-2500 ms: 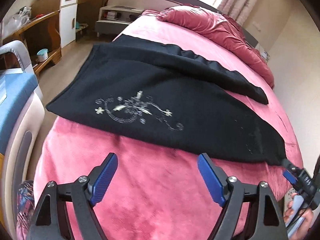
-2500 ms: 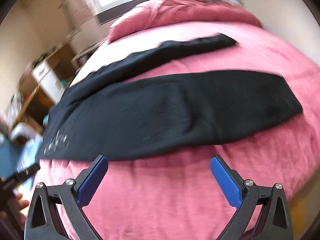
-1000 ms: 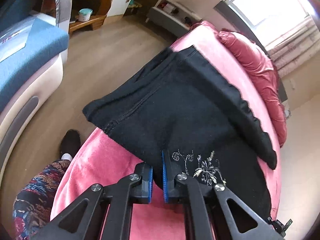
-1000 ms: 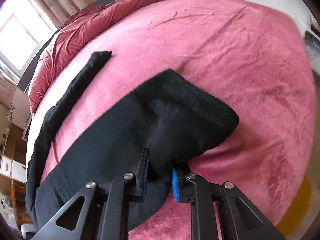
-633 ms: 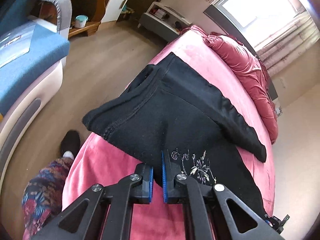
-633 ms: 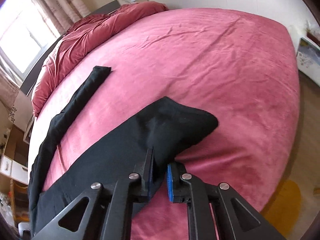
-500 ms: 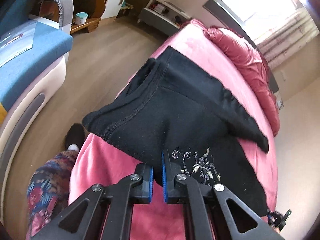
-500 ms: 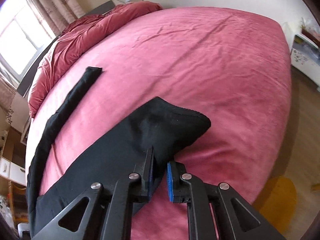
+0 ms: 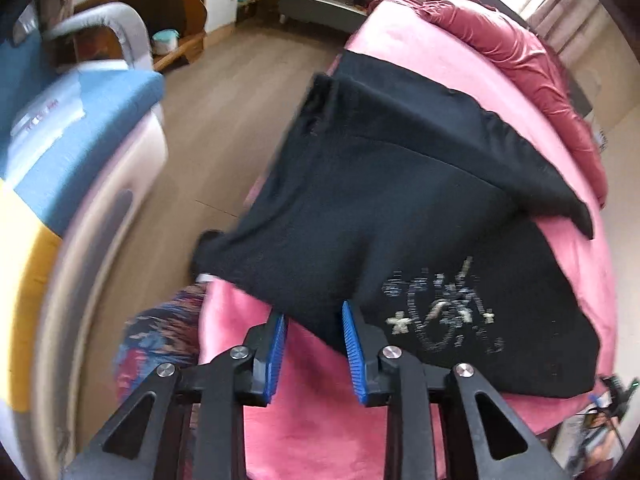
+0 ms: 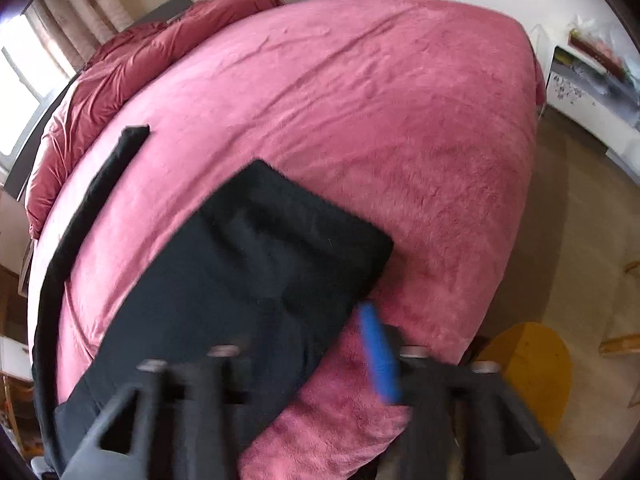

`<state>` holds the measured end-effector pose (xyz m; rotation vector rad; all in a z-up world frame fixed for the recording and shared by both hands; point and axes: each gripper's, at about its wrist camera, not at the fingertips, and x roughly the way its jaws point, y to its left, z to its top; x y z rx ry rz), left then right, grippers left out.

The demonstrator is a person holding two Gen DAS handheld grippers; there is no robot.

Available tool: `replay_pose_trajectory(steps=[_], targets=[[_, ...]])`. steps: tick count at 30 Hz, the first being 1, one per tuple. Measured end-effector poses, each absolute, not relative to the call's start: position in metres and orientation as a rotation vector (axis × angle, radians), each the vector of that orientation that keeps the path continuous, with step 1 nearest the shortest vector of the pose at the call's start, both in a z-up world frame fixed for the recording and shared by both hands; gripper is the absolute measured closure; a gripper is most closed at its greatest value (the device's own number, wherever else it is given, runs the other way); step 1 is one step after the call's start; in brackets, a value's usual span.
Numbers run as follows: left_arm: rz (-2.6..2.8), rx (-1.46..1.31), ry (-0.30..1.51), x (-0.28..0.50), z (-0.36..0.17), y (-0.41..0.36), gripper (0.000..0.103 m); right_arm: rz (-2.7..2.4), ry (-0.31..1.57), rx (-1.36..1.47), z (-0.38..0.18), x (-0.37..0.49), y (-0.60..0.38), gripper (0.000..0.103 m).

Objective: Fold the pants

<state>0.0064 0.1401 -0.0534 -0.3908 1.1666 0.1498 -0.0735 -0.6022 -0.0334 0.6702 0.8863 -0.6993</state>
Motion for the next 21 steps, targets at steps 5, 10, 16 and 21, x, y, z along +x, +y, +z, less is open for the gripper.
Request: replay_pose_trajectory(steps=[5, 10, 16, 21], targets=[[0.203, -0.363, 1.090, -0.004, -0.028, 0.159, 0.075, -0.613, 0.858, 0.532, 0.002, -0.051, -0.562, 0.040], [0.124, -0.342, 0.986, 0.021, 0.000, 0.150, 0.073, -0.329, 0.912, 0.430, 0.006, 0.010, -0.485, 0.040], [0.056, -0.342, 0.971, 0.070, -0.006, 0.130, 0.071, -0.076, 1.003, 0.365, -0.019, 0.066, -0.386, 0.040], [0.046, -0.374, 1.012, 0.115, -0.020, 0.120, 0.069, 0.062, 1.039, 0.333, -0.031, 0.095, -0.317, 0.040]])
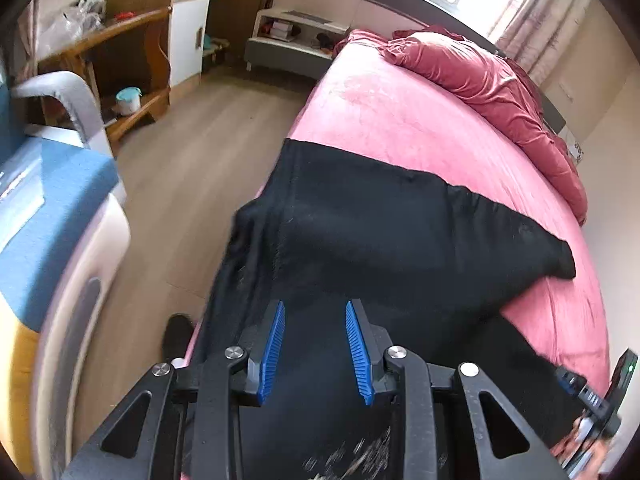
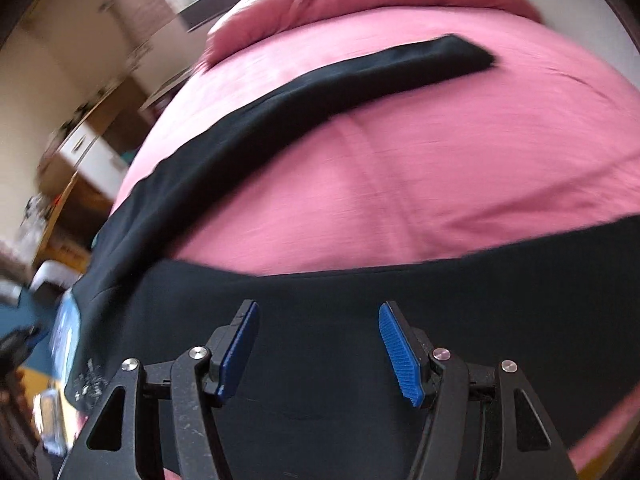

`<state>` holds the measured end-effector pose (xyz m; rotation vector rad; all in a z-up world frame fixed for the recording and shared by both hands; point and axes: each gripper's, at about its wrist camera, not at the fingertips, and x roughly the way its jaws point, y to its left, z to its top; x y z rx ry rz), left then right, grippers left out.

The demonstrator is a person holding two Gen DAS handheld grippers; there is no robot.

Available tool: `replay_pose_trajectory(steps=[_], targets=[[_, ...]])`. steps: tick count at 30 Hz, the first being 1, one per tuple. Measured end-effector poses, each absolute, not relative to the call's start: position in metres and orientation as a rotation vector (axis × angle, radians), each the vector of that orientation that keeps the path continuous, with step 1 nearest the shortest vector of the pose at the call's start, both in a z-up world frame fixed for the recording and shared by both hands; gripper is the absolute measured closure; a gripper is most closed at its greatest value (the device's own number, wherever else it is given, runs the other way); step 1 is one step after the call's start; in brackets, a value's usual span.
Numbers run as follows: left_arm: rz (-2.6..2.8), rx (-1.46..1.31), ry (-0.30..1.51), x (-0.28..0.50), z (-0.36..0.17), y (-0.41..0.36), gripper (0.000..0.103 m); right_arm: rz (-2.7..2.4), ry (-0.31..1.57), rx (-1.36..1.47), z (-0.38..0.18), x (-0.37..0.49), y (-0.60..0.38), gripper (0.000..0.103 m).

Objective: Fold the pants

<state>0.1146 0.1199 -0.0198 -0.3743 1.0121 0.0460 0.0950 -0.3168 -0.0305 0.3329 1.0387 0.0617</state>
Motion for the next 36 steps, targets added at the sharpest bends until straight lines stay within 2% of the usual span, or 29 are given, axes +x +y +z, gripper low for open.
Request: replay_pose_trajectory(steps=[8, 18, 22, 23, 26, 27, 36], targets=[[0.080, -0.390, 1.035, 0.175, -0.032, 0.120, 0.065, 0.182, 1.038, 0.252, -0.028, 0.154, -0.239, 0.040], [0.126, -0.410, 1.078, 0.256, -0.053, 0.130, 0.064, 0.193, 1.044, 0.240, -0.025, 0.215, -0.211, 0.040], [0.112, -0.277, 1.043, 0.281, -0.050, 0.116, 0.064, 0.196, 1.035, 0.230, -0.025, 0.226, -0.204, 0.040], [0.100, -0.262, 1.043, 0.285, -0.051, 0.113, 0.062, 0.200, 1.031, 0.233, -0.025, 0.230, -0.202, 0.040], [0.005, -0.230, 1.073, 0.306, -0.057, 0.100, 0.043, 0.205, 1.018, 0.246, -0.021, 0.235, -0.202, 0.039], [-0.029, -0.208, 1.073, 0.310, -0.058, 0.095, 0.040, 0.205, 1.017, 0.248, -0.021, 0.237, -0.201, 0.038], [-0.387, 0.038, 1.103, 0.328, -0.065, 0.037, 0.036, 0.191, 1.026, 0.258, -0.026, 0.239, -0.205, 0.035]])
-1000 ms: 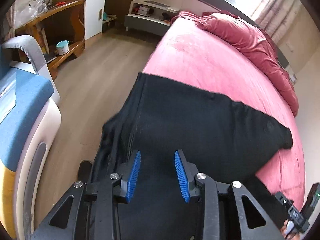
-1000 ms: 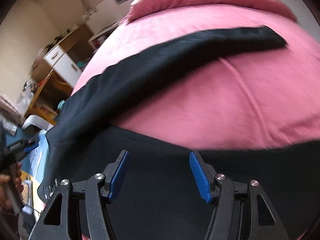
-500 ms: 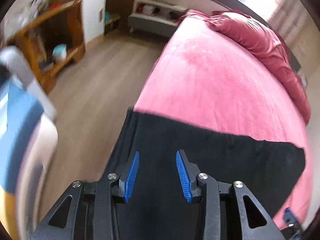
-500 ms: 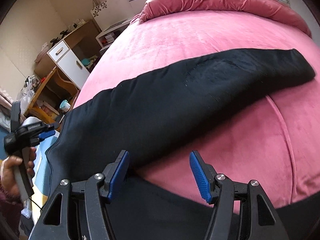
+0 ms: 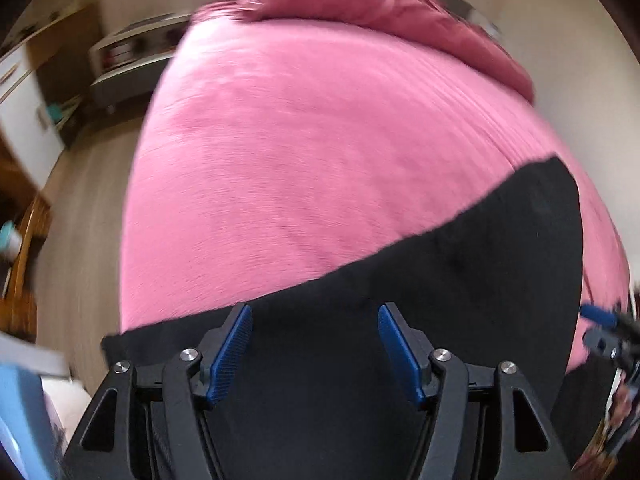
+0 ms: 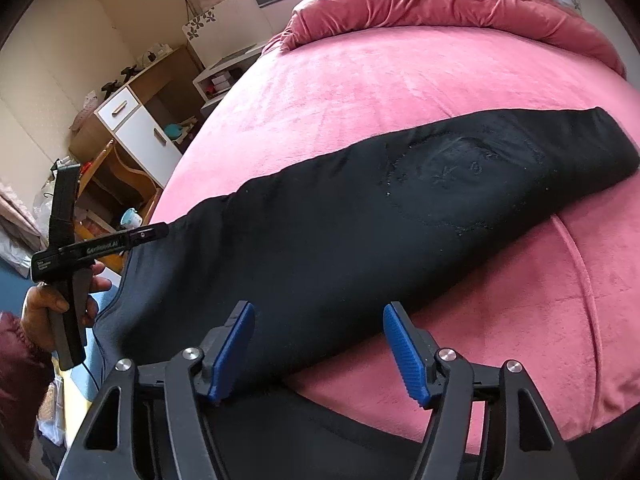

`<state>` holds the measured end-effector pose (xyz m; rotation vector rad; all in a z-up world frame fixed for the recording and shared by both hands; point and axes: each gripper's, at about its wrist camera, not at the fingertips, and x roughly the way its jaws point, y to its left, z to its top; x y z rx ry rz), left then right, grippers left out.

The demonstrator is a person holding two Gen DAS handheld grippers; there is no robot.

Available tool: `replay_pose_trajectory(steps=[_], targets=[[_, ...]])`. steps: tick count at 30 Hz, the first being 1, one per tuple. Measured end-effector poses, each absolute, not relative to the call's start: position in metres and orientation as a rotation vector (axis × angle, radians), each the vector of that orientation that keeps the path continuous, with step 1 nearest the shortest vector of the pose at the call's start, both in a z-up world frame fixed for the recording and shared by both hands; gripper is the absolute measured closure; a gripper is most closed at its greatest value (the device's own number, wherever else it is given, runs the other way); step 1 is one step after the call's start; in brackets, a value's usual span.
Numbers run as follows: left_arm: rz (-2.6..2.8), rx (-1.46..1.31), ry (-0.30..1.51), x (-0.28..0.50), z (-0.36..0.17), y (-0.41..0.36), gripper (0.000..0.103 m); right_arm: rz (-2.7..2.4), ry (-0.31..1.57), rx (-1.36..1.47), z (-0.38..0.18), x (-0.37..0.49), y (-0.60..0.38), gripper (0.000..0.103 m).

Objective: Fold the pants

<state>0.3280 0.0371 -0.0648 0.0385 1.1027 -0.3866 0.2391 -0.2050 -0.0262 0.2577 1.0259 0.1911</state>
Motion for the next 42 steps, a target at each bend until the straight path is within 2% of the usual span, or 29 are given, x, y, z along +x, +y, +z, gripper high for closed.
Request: replay_pose_trajectory(steps=[6, 11, 13, 15, 17, 22, 29, 35, 38, 39, 42], targets=[[-0.433, 0.123, 1.151, 0.343, -0.079, 0.015, 0.036, 0.164, 1.046, 0.278, -0.033, 0.241, -0.212, 0.035], [-0.436, 0.055, 1.190, 0.353, -0.085, 0.015, 0.037, 0.144, 1.051, 0.296, -0.034, 0.241, -0.218, 0.035], [-0.463, 0.058, 1.194, 0.345, -0.085, 0.015, 0.049, 0.136, 1.049, 0.300, -0.034, 0.240, -0.219, 0.034], [-0.481, 0.089, 1.187, 0.340, -0.086, 0.015, 0.078, 0.127, 1.049, 0.315, -0.035, 0.240, -0.222, 0.034], [-0.502, 0.089, 1.172, 0.327, -0.083, 0.017, 0.089, 0.114, 1.048, 0.325, -0.035, 0.240, -0.224, 0.034], [-0.506, 0.026, 1.063, 0.282, -0.059, 0.021, 0.092, 0.095, 1.043, 0.342, -0.034, 0.234, -0.227, 0.034], [-0.541, 0.033, 0.921, 0.175, -0.023, 0.007, 0.092, 0.095, 1.009, 0.377, -0.025, 0.220, -0.234, 0.035], [-0.598, 0.014, 0.914, 0.100, -0.028, -0.001, 0.092, 0.148, 0.967, 0.491, -0.012, 0.213, -0.247, 0.035], [-0.602, -0.012, 0.925, 0.085, -0.033, -0.003, 0.092, 0.161, 0.924, 0.567, -0.004, 0.216, -0.257, 0.034], [-0.603, -0.024, 0.930, 0.081, -0.035, -0.004, 0.092, 0.162, 0.924, 0.583, -0.004, 0.220, -0.260, 0.031], [-0.602, -0.006, 0.923, 0.069, -0.037, -0.012, 0.092, 0.095, 0.975, 0.570, -0.012, 0.240, -0.266, 0.030]])
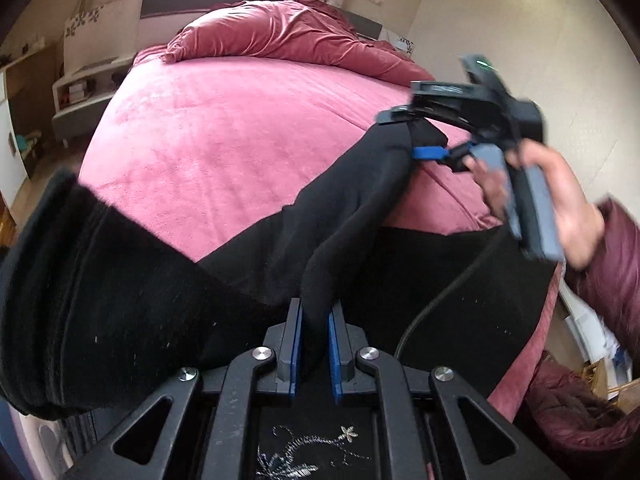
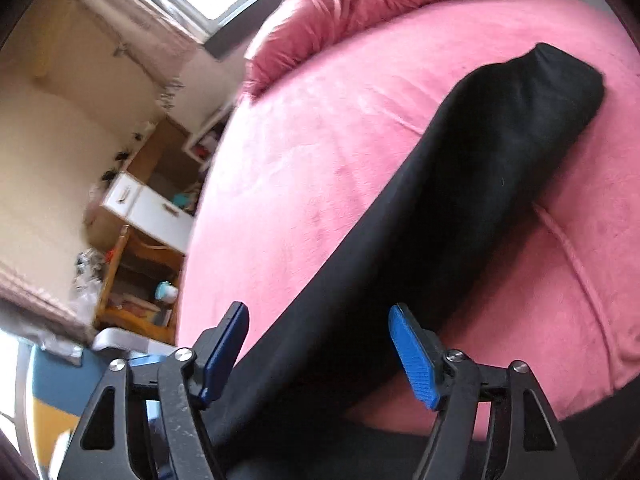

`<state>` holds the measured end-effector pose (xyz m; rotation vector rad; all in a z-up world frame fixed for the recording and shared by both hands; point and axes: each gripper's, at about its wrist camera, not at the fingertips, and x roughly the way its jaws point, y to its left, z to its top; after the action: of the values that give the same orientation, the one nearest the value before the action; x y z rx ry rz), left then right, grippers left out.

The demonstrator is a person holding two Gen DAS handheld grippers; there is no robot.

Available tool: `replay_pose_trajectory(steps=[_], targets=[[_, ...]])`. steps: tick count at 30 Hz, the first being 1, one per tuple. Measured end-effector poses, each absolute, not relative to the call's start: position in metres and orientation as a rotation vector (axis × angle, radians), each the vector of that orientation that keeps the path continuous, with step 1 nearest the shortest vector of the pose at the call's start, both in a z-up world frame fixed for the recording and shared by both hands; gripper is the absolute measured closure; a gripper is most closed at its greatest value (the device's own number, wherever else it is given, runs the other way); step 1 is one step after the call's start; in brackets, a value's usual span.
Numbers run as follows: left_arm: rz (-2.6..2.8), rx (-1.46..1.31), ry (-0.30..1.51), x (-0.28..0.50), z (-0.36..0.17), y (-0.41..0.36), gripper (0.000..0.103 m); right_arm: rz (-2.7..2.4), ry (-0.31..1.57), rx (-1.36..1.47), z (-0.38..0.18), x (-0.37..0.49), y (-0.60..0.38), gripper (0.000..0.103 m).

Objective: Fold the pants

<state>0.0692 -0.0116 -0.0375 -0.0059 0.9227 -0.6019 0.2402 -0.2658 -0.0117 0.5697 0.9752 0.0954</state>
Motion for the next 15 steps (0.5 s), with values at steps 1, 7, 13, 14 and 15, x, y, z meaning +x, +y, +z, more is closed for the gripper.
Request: replay_pose_trajectory(steps=[1, 7, 13, 14, 15], targets=[[-0.606, -0.021, 0.925, 0.067, -0.038, -0.012, 0.092, 0.079, 0.993, 0.560, -0.016, 0.247, -0.267, 0.033], [-0.558, -0.173, 0.961, 0.065, -0.035, 0.005, 0.081, 0.005, 0.999, 0.545, -0.021, 0.252, -0.277, 0.094], [-0.494, -0.519, 1.118, 0.047, -0.051, 0.059, 0.069, 0.026, 0.987, 0.463, -0.022, 0.233, -0.279, 0.094], [-0.485, -0.552, 1.124, 0.042, -0.052, 0.066, 0.068, 0.025, 0.989, 0.471, -0.025, 0.228, -0.283, 0.094], [-0.465, -0.604, 1.128, 0.034, -0.054, 0.078, 0.067, 0.025, 0.989, 0.480, -0.027, 0.227, -0.287, 0.094]])
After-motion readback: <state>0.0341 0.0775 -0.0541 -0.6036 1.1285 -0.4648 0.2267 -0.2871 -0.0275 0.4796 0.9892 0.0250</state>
